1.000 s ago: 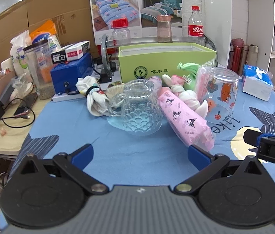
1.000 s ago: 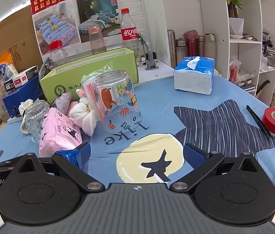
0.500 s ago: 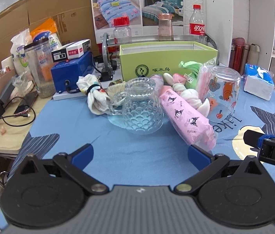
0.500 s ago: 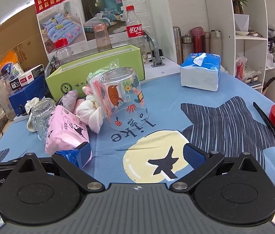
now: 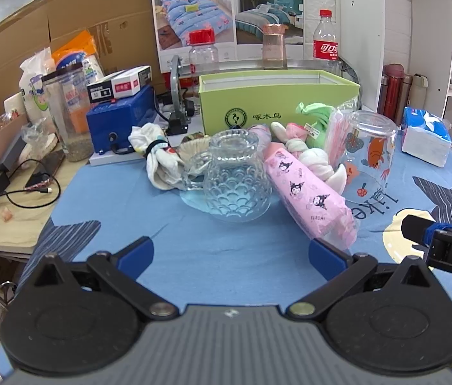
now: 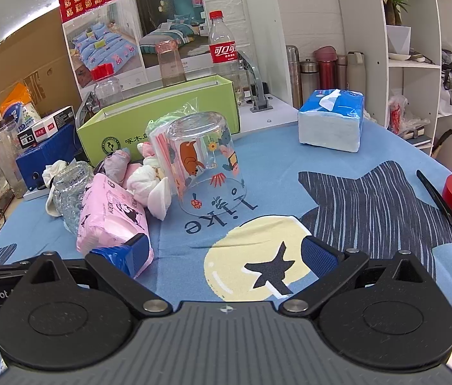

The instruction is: Organize soft objects

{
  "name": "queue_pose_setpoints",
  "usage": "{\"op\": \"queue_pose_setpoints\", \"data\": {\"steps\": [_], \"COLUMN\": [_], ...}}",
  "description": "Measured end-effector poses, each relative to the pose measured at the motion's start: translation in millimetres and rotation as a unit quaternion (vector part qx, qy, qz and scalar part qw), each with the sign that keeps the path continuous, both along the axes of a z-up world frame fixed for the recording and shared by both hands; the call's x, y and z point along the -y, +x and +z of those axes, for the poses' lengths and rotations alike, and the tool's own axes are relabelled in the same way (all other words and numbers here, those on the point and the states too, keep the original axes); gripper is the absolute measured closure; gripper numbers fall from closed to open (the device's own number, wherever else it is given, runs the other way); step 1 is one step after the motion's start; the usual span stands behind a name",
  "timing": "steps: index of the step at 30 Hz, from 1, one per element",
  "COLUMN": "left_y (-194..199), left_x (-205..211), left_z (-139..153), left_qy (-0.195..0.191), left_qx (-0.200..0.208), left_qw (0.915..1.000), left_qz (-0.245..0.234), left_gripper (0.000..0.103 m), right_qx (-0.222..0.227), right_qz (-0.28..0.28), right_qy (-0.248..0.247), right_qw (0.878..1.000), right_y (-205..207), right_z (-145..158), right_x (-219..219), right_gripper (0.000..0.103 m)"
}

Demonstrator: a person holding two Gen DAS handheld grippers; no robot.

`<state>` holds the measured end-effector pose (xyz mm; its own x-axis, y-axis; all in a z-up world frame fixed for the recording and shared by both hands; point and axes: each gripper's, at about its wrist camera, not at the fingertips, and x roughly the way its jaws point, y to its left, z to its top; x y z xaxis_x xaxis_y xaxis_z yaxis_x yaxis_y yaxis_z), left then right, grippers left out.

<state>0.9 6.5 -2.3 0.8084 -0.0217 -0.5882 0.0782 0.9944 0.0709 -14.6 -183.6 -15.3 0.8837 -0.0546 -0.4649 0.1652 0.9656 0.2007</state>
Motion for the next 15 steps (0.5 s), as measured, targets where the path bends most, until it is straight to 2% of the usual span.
{"op": "queue_pose_setpoints", "data": {"steps": [12, 15], "left_y": [0.6, 7.4], "left_x": [-6.9, -21.2], "left_z": [7.4, 14.1], "left_qy": [-0.006, 0.001], "left_qx": [0.005, 0.014], "left_qw": [1.0, 0.9996], "left_qz": [-0.001, 0.024], "left_gripper": [0.0, 0.0], "right_qx": [0.0, -0.007], "right_qz": [-0.006, -0.005], "right_qy": [-0.002, -0.004], "right_qw": [1.0, 1.0], "right_y": [1.8, 7.7], "right_z": [2.0, 2.7], "right_x": [1.8, 2.0], "right_gripper": [0.014, 0.014]}}
